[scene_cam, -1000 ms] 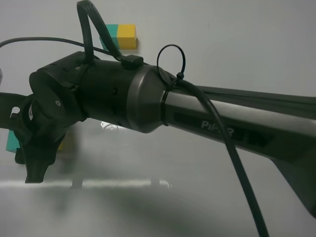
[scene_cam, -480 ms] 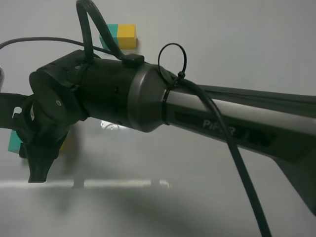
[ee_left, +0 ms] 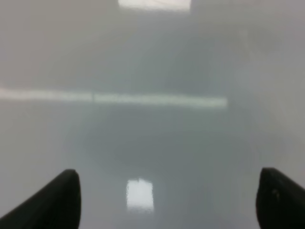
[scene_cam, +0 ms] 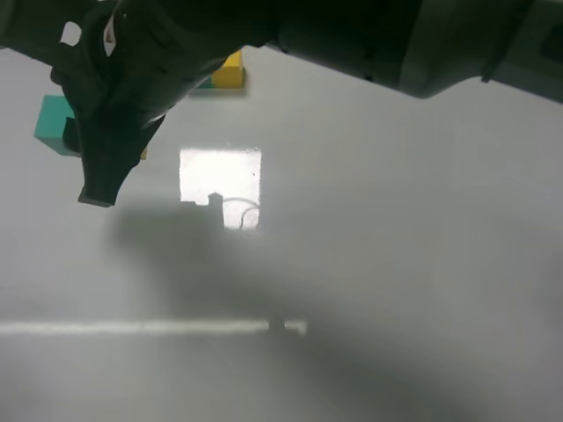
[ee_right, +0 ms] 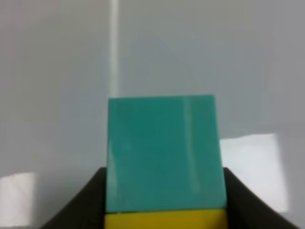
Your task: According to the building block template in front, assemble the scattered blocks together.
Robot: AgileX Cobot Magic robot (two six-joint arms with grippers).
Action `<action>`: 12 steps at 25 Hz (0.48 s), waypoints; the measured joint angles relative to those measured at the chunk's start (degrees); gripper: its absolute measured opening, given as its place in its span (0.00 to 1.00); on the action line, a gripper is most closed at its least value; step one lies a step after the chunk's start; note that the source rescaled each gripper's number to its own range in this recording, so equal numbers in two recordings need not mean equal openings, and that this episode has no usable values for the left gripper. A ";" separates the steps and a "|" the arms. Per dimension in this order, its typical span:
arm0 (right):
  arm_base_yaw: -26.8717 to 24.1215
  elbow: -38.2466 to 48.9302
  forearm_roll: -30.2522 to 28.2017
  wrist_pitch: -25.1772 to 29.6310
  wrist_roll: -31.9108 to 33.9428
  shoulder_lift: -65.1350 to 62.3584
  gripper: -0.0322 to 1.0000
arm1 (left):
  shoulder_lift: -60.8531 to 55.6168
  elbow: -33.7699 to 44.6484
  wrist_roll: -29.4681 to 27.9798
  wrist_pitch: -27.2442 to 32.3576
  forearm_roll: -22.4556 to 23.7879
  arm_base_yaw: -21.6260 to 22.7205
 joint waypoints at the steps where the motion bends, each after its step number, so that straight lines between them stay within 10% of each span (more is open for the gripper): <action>1: -1.41 0.00 0.11 0.27 -0.27 -0.05 0.03 | 0.00 0.00 0.00 0.00 0.00 0.00; 12: -9.92 0.00 8.38 2.67 -9.63 1.16 0.03 | 0.00 0.00 -0.06 0.00 0.00 0.00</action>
